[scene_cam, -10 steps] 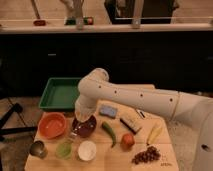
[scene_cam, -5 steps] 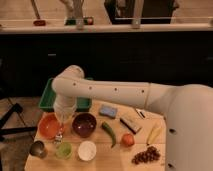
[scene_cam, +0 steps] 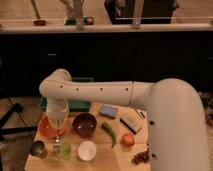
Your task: Place fork in plastic cup
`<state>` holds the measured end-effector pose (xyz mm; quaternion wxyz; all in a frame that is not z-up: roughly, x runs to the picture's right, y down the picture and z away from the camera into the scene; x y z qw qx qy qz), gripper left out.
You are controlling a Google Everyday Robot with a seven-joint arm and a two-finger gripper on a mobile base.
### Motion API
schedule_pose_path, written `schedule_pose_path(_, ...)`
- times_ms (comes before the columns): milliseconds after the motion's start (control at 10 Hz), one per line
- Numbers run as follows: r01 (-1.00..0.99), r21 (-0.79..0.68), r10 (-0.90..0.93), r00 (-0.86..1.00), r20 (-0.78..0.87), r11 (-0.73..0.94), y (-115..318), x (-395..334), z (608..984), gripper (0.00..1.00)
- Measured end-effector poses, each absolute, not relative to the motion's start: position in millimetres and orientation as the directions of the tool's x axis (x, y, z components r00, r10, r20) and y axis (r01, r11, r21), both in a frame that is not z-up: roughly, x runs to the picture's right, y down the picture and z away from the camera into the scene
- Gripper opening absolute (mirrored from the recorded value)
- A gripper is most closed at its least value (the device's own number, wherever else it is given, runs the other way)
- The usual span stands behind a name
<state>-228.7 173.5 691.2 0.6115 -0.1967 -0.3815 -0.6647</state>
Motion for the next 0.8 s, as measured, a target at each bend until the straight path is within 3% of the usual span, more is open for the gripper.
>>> schedule_pose_path(800,0.983,0.184,-0.675,-0.144,0.724,-0.012,200.7,-227.0,714.7,0.0)
